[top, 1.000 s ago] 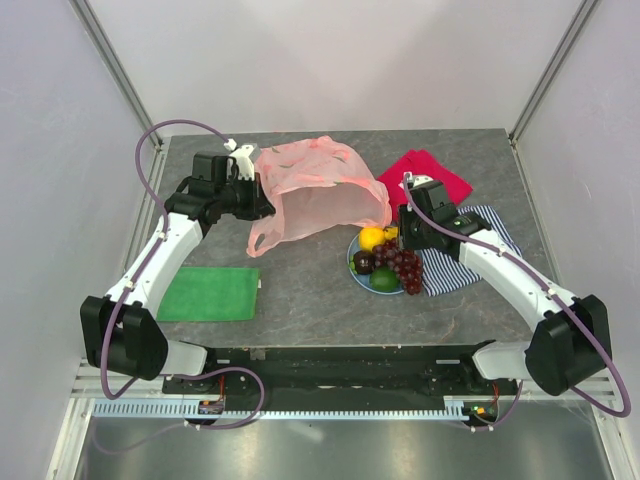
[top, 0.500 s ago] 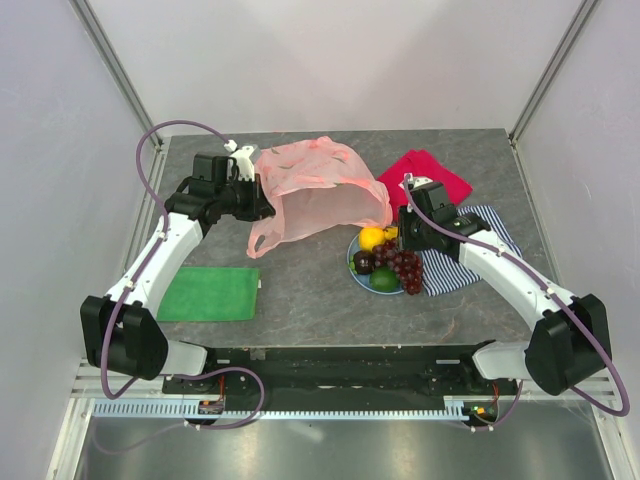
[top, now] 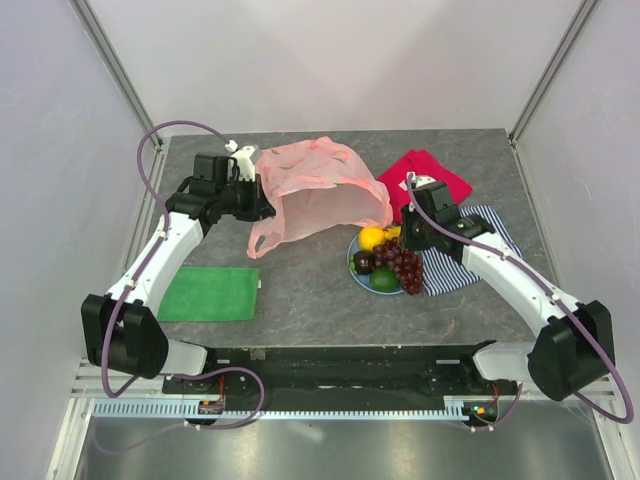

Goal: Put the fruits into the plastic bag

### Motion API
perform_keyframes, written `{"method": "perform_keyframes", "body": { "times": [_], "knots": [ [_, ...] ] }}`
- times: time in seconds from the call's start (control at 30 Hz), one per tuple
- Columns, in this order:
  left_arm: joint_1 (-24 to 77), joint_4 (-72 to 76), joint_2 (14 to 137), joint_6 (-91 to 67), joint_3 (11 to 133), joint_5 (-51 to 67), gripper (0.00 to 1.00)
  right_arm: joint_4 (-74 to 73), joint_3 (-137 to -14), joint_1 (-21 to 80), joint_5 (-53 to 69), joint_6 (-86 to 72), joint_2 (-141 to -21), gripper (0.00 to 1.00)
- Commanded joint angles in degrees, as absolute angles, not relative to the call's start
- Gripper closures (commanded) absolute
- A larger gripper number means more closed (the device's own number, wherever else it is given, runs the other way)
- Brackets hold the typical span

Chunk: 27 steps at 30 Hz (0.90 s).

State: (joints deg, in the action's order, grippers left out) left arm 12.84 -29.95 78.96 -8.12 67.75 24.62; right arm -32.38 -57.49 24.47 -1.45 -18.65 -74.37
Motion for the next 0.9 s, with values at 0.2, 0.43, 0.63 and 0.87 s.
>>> {"method": "perform_keyframes", "body": {
  "times": [0.2,0.43,0.63,0.87],
  "knots": [
    [12.8,-29.4,79.1,-8.9,68.3,26.4,0.98,-37.3,-60.9,24.3,-3.6,-18.9,-67.7,1.0],
    [12.8,-29.4,79.3,-8.9,68.2,26.6,0.98,-41.0,-63.4,24.3,-5.4,-18.9,-63.6,1.0],
    [12.8,-29.4,79.5,-8.9,68.2,26.6,0.98,-43.5,-65.1,24.3,-8.9,-18.2,-60.5,1.0],
    [12.7,-29.5,79.6,-8.9,68.3,27.0,0.98,-47.5,-69.0,24.3,-13.9,-17.2,-58.2,1.0]
  ]
}}
